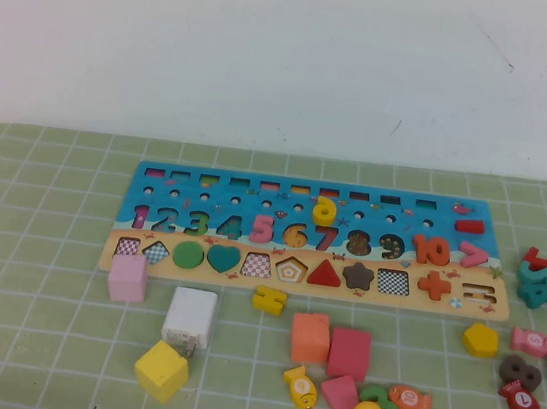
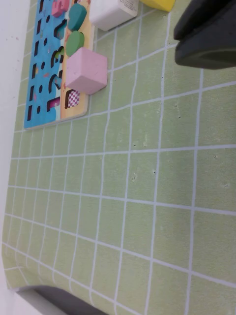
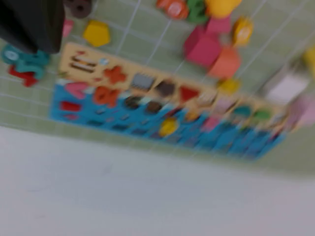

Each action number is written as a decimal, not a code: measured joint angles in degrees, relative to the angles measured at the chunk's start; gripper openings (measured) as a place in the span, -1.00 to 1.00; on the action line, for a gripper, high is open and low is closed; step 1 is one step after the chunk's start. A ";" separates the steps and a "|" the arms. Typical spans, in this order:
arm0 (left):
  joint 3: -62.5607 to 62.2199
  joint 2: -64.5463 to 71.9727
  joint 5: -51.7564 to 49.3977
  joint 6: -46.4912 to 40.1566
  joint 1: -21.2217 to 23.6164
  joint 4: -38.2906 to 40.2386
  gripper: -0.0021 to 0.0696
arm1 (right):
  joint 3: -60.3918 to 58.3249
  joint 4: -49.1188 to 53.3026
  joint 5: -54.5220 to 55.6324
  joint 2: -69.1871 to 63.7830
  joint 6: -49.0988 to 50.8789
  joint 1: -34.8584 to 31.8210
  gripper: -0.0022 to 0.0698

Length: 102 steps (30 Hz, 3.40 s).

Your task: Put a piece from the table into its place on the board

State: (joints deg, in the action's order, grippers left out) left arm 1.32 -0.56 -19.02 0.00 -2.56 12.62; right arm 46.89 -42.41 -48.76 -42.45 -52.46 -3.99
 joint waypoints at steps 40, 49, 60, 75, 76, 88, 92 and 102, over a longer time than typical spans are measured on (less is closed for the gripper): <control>0.00 0.00 -0.09 0.00 0.00 4.54 -0.94 | 78.94 53.42 -15.07 -81.09 38.87 36.37 -0.91; 0.00 0.00 -0.09 0.00 0.00 4.54 -0.94 | 79.17 49.34 -5.00 -89.50 50.16 36.37 0.06; 0.00 0.00 -0.09 0.00 0.00 5.65 -0.94 | 79.17 49.98 -1.43 -95.55 59.32 36.37 0.32; 0.00 0.00 -0.09 0.00 0.00 5.77 -0.94 | 79.17 54.96 -0.08 -97.66 66.02 36.37 0.29; 0.00 0.00 -0.09 0.00 0.00 5.86 -0.94 | 79.17 54.96 -0.08 -97.66 66.02 36.37 0.25; 0.00 0.00 -0.13 0.00 0.00 5.86 -0.94 | 79.19 55.65 -2.60 -97.26 66.02 36.37 -0.15; 0.00 0.00 -0.13 0.00 0.00 5.86 -0.94 | 79.19 56.63 -7.23 -94.46 65.68 36.37 -0.15; 0.00 0.00 -0.13 0.00 0.00 5.86 -0.94 | 76.06 46.28 -21.27 -81.32 47.70 36.83 -0.15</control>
State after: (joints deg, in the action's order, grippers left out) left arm 1.32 -0.56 -19.15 0.00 -2.56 18.48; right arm 122.95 3.88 -70.03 -123.77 -4.76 32.84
